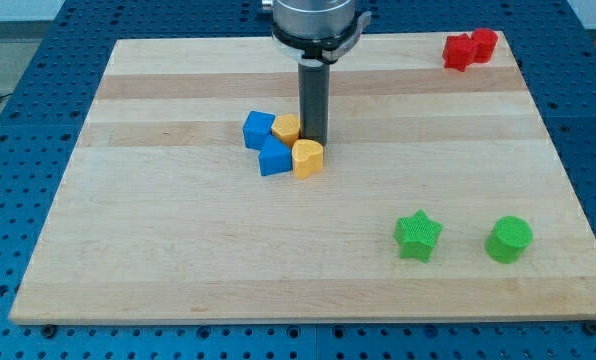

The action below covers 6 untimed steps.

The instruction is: Move your arm below the yellow heart

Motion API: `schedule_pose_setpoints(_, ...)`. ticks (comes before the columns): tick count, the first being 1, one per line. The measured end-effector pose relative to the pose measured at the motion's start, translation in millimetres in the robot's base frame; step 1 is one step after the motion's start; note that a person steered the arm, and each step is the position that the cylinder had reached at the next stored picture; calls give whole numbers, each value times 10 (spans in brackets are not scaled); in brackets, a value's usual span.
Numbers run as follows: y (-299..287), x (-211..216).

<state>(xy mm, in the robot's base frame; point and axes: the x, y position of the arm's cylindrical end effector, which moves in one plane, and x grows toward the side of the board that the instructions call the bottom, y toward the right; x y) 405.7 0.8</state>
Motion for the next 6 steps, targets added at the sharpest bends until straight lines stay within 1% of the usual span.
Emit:
schedule_pose_setpoints(1,306,0)
schedule_pose_setpoints(2,795,67)
schedule_pose_setpoints(3,800,431)
schedule_pose_setpoints(4,511,693)
schedule_pose_setpoints(5,175,653)
schedule_pose_setpoints(6,69,473)
